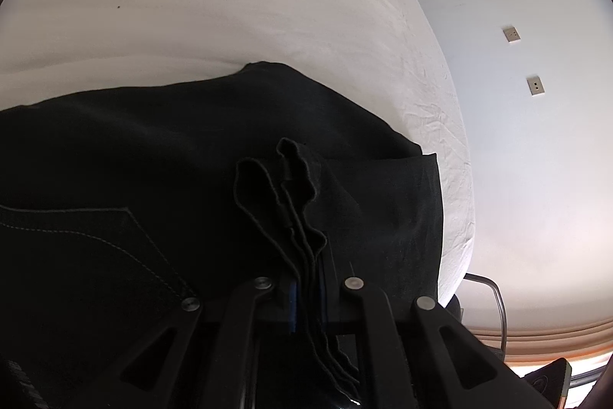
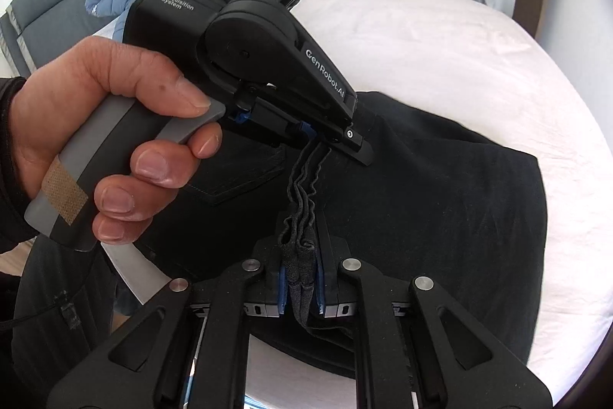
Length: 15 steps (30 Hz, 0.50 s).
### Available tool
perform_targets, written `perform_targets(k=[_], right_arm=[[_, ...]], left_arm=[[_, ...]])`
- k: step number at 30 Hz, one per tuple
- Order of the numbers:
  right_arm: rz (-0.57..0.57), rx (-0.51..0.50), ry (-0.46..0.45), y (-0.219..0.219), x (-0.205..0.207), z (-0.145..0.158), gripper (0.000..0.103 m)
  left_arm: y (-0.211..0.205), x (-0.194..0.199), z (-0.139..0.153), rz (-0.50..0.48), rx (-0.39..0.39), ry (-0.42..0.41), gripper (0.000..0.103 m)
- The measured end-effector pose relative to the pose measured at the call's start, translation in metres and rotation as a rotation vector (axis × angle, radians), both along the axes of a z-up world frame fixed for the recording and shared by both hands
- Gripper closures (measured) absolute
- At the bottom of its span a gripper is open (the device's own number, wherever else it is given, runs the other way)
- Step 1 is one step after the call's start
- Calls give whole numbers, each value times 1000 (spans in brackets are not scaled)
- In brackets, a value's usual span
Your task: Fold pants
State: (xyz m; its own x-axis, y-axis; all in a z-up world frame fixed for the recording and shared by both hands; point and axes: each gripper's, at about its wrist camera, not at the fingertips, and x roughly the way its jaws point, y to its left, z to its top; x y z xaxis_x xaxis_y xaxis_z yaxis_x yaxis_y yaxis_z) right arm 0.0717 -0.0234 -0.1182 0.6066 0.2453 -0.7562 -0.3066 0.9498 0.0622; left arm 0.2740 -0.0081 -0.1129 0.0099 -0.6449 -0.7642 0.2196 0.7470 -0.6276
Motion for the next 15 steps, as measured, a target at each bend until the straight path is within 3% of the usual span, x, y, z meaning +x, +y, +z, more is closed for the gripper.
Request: perform_targets(k=[6, 11, 15], right_arm=[[29, -4, 46, 7, 15, -23, 93], [34, -4, 79, 6, 18, -34, 93], [44, -5, 100, 6, 18, -43, 89]], left_arm=[[11, 4, -6, 10, 1, 0, 95], [-5, 5, -2, -1, 23, -30, 95], [2, 7, -5, 6, 41, -45, 90]])
